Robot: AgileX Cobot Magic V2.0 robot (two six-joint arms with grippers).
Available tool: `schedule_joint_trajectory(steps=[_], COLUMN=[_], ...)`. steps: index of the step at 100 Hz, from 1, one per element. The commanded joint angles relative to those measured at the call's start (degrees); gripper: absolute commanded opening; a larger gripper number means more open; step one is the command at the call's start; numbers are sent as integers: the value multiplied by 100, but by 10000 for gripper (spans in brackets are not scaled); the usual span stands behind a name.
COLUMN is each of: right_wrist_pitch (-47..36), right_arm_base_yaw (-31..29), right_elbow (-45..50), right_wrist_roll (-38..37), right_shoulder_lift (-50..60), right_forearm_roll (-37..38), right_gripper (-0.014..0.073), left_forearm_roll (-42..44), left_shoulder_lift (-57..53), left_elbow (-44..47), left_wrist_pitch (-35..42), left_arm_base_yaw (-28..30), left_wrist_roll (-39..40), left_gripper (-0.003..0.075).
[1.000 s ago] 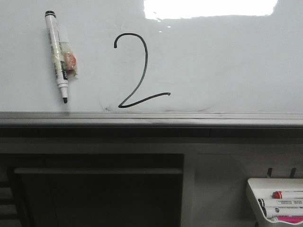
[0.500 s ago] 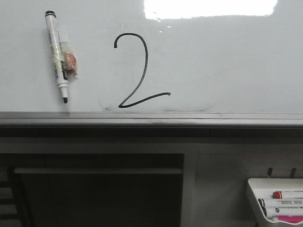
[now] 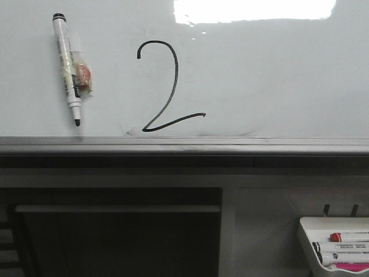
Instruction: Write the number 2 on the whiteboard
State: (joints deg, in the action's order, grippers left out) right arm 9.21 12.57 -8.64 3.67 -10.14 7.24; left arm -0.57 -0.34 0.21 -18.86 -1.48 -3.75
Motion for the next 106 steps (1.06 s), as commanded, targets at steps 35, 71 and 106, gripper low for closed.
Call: schedule_joint_trajectory(steps=[35,71,106], right_wrist_pitch=[141,778,778], right_arm_base_yaw=[-1664,-1674,-1674], right_elbow=[1050,1050,1050], right_wrist_roll=[-35,-44,-44], right_shoulder_lift=[1172,1212,1212], right_forearm_roll=[-402,-471,-471], right_gripper=[-60,-60,-60], left_forearm_roll=[-25,-25,-25], left_shoulder_lift=[-143,-143,-143], left_elbow=[151,151,151], left_wrist_pitch=[328,328,328], left_arm_base_yaw=[35,35,35], left_wrist_roll=[25,25,25], left_gripper=[-19,-19,-19])
